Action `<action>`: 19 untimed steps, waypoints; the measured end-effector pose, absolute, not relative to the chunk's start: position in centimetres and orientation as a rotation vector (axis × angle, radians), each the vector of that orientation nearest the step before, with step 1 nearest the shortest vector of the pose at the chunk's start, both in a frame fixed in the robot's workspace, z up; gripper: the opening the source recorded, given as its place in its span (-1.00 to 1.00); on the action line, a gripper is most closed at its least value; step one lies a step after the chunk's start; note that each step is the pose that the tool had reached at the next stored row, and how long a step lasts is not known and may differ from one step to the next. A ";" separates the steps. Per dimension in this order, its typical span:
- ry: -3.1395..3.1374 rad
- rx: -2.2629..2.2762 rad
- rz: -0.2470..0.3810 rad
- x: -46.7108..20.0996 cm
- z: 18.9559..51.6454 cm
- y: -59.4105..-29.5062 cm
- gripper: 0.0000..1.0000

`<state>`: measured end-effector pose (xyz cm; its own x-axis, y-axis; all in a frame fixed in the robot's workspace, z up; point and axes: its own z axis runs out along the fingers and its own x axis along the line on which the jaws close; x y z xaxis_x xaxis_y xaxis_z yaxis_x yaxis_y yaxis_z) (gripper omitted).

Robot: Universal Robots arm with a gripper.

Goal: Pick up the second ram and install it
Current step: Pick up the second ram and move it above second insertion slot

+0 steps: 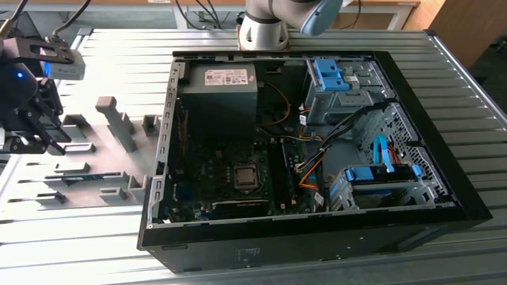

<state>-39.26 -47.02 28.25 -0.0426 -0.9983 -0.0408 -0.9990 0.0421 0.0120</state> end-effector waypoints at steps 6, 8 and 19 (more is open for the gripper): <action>2.254 -2.160 0.060 -39.3 27.4 -47.0 -0.36; 2.254 -2.160 0.060 -39.3 27.3 -47.0 -0.36; 2.256 -2.162 0.065 -39.3 26.4 -47.4 -0.36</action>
